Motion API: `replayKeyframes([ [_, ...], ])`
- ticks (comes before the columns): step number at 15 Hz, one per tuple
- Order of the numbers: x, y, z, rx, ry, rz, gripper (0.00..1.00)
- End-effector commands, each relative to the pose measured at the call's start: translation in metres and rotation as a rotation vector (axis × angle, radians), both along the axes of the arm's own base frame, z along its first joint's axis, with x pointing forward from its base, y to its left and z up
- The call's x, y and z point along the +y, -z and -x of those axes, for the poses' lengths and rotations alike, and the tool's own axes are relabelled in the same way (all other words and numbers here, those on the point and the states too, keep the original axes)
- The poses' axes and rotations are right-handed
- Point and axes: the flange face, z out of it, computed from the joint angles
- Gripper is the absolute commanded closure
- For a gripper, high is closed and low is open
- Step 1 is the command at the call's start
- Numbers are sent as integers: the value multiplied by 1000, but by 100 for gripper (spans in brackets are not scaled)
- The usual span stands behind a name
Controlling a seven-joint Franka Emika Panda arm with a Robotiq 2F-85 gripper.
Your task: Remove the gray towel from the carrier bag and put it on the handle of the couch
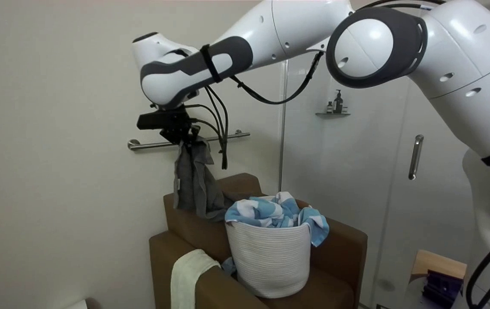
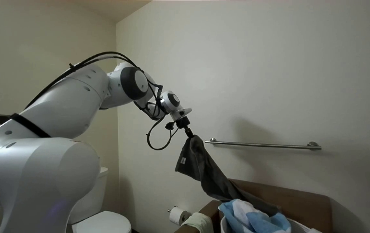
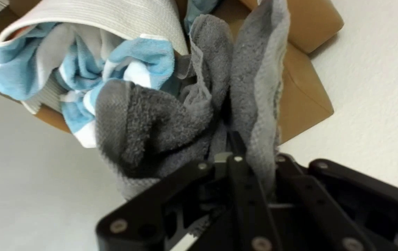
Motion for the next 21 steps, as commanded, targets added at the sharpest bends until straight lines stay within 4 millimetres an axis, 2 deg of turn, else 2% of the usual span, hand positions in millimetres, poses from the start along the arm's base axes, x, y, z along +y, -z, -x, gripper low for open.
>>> replayKeyframes([
  [1,28,-18,3,14,69,38,91],
  [3,51,-25,7,30,59,35,91],
  [5,73,-44,14,15,50,26,90],
  [8,99,-95,34,-102,127,43,90],
  [10,107,-131,51,-185,193,75,90],
  [13,100,-175,78,-255,309,153,91],
  [16,81,-198,96,-268,419,263,91],
  [19,70,-201,98,-265,454,328,91],
  [21,60,-189,91,-236,476,369,91],
])
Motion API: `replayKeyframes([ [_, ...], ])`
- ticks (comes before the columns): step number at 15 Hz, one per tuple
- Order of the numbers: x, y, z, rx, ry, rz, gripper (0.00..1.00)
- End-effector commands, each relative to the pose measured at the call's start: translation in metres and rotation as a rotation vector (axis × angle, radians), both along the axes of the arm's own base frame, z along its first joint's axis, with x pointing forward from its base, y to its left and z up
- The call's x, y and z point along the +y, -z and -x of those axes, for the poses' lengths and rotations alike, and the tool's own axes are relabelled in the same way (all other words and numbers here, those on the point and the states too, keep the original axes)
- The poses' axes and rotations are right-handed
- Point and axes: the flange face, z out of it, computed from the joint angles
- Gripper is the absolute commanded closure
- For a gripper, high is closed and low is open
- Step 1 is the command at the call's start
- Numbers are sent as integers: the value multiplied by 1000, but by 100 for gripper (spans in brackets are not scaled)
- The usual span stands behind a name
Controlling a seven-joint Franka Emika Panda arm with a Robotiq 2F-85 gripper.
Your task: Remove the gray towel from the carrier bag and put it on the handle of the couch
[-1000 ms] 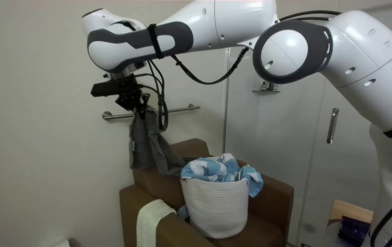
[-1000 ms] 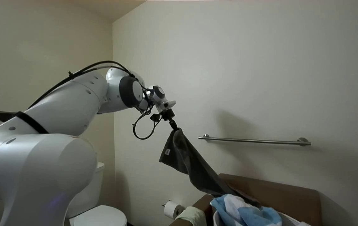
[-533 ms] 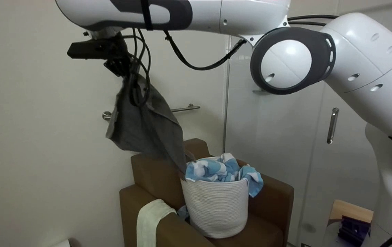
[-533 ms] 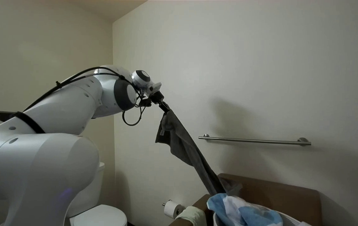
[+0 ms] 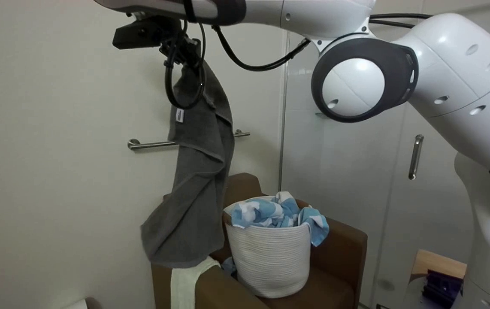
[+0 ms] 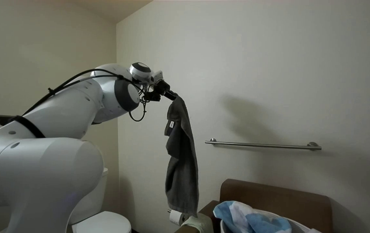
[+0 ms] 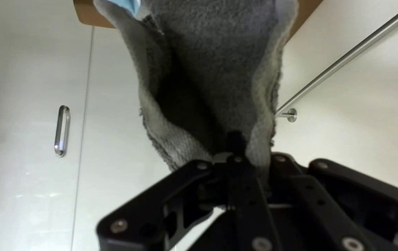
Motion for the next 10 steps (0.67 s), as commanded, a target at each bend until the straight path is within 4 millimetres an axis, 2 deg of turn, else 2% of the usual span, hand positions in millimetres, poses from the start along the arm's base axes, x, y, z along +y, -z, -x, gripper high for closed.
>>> replayKeyframes([
  [1,-16,21,-7,60,76,69,92],
  [3,-26,46,-17,121,102,79,92],
  [6,-42,96,-34,217,133,97,91],
  [10,-59,144,-50,306,153,100,92],
])
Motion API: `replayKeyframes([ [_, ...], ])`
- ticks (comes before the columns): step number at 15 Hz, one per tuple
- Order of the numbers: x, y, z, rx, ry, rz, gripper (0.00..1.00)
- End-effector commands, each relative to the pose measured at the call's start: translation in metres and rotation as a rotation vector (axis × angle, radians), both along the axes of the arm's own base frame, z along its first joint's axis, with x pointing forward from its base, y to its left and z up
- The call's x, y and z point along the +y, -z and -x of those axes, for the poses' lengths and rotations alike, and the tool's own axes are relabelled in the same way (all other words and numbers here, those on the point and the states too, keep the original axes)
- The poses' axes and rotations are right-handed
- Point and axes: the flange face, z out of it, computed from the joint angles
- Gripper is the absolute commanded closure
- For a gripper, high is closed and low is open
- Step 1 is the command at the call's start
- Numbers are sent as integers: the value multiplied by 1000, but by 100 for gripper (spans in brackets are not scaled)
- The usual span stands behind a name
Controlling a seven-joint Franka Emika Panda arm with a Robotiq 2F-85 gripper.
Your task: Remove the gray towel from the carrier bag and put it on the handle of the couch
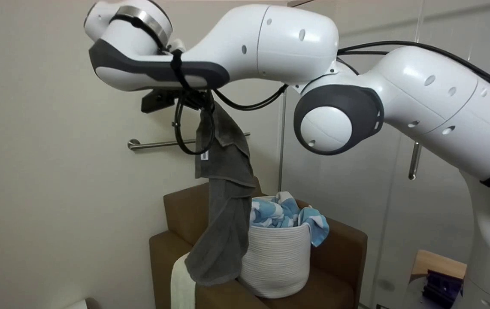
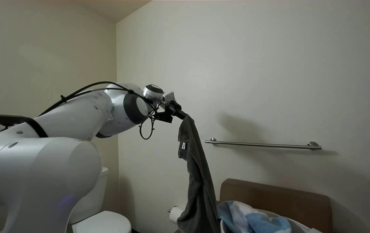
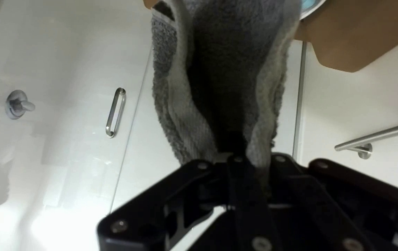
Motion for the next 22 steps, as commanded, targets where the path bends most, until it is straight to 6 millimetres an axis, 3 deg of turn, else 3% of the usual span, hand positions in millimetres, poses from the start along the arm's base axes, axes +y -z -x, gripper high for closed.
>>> replayKeyframes([
  [1,-13,28,-9,99,-12,-22,92],
  [5,-2,90,-24,194,-108,-113,92],
  [10,61,177,-27,274,-283,-263,92],
  [15,126,259,-10,375,-448,-394,92],
  [17,141,289,0,440,-504,-438,94],
  [18,145,299,2,473,-521,-468,68],
  [20,148,311,4,526,-567,-524,65],
  [22,146,301,0,561,-624,-578,53],
])
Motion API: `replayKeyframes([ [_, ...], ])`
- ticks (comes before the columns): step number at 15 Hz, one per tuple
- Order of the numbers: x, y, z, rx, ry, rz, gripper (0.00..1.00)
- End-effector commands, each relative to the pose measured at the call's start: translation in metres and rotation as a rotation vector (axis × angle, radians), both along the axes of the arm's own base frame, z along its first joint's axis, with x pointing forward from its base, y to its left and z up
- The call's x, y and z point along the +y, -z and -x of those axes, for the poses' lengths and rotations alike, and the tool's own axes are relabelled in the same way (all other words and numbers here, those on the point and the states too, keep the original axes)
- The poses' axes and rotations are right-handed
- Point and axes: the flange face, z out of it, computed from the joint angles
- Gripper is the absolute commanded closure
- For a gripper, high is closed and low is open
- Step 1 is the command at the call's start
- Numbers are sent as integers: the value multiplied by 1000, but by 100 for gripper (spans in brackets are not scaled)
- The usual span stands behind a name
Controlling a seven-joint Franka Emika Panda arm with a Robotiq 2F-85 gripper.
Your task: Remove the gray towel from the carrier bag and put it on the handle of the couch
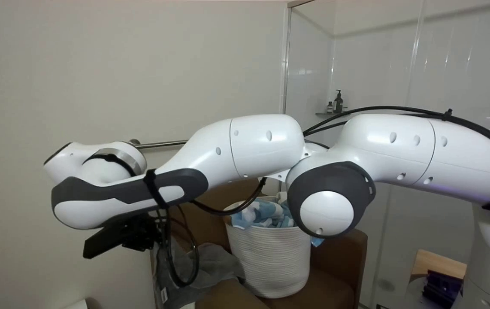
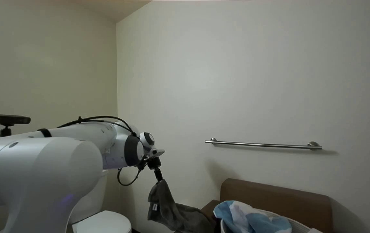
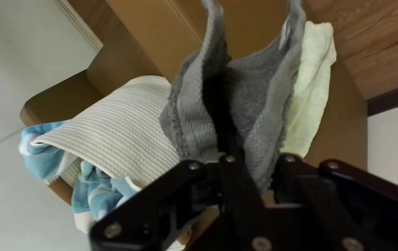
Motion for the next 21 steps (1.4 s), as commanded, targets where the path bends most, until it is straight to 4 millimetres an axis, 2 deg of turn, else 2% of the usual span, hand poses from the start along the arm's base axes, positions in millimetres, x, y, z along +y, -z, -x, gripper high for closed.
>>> replayKeyframes([
  [1,-9,-19,-10,87,-97,-132,47],
  [4,-22,-20,-12,177,-130,-201,29],
  [8,-50,-22,-24,222,-98,-304,2],
  [11,-71,-27,-35,231,-70,-392,0],
  [14,-83,-36,-51,189,-115,-491,0],
  [18,-90,-43,-69,118,-209,-602,0],
  [21,-88,-45,-67,142,-271,-614,0],
])
